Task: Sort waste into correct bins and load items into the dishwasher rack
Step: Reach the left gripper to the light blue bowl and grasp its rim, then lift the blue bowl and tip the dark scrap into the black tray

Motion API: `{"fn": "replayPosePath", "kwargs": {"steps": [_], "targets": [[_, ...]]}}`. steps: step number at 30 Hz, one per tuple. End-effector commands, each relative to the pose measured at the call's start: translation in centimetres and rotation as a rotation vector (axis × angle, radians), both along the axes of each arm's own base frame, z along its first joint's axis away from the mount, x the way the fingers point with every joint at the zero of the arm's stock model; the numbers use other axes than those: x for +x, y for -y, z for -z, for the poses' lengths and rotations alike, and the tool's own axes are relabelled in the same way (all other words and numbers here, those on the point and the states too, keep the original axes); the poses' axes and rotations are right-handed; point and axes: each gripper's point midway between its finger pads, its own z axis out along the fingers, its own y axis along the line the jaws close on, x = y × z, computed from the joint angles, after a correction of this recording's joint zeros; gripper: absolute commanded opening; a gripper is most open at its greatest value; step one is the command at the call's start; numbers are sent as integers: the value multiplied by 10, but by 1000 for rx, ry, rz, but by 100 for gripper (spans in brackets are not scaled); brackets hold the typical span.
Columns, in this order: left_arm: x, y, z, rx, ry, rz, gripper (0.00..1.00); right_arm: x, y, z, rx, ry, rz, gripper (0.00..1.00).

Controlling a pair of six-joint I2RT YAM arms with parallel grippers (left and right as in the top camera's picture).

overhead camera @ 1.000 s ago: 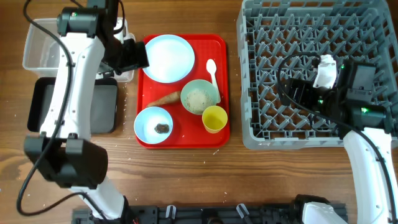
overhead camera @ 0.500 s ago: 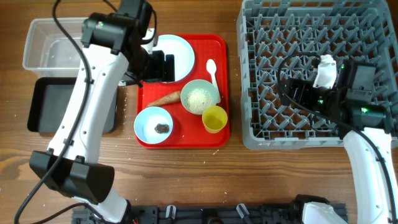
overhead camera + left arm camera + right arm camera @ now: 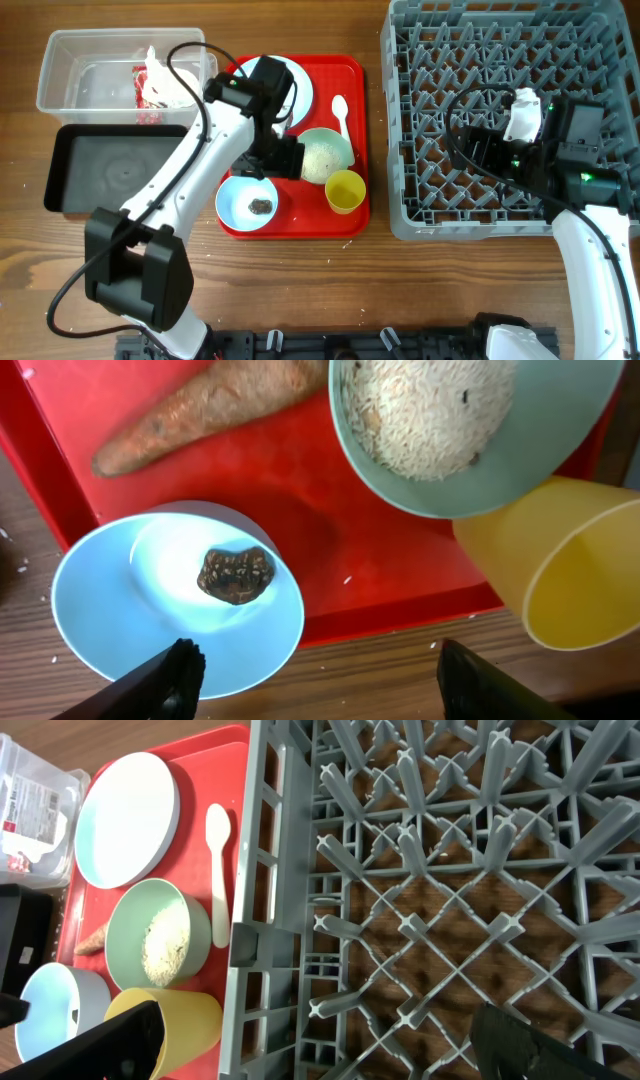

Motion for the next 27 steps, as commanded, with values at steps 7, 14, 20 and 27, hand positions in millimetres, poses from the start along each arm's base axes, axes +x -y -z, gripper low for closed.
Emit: {"fn": "replayPosePath", "kwargs": {"steps": [7, 14, 20, 27], "targets": [[-11, -15, 49, 122, 13, 3, 43, 5, 2, -7, -3, 16, 9, 100], [-16, -17, 79, 113, 30, -51, 33, 5, 2, -7, -3, 16, 9, 100], [-11, -15, 88, 98, 56, -102, 16, 5, 2, -7, -3, 16, 9, 100], [-10, -14, 96, 104, 46, -123, 11, 5, 2, -7, -4, 16, 10, 100]]}}
